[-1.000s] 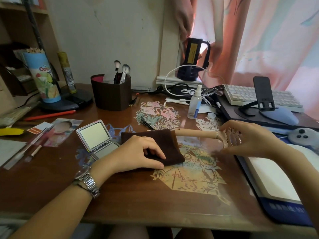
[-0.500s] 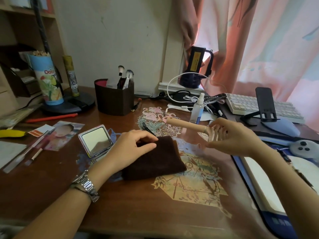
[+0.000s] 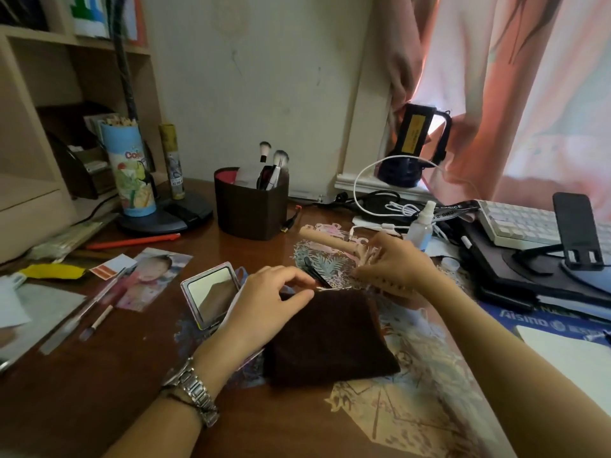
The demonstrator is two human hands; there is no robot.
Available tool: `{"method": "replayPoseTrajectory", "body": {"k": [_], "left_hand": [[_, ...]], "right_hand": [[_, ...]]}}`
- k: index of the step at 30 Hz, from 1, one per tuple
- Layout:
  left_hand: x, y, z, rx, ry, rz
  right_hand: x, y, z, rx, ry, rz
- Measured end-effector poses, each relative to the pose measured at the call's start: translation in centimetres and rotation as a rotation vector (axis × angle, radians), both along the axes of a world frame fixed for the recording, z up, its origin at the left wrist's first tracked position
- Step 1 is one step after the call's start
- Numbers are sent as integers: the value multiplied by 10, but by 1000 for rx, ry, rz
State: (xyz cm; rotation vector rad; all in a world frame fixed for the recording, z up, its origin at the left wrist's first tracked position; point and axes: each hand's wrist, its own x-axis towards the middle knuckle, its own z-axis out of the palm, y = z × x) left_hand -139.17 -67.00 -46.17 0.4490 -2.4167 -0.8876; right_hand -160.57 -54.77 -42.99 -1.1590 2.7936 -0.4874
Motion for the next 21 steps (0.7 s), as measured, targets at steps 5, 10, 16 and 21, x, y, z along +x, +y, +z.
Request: {"method": "replayPoseTrajectory", "body": {"k": [5,10,16,21], "left_hand": [[-2,-4,-4,-4,10,11],[-2,-7,-6,23,37,22],[-1,-8,-6,29,18,34],[-1,-6,-5,75,32,18]], "right_hand": [[-1,-10,-9,20,65,-61],[1,-10,-12,48,136,-51],[-4,-13,-6,-6,129,-11],[14,-25,10,-202,207,191]]}}
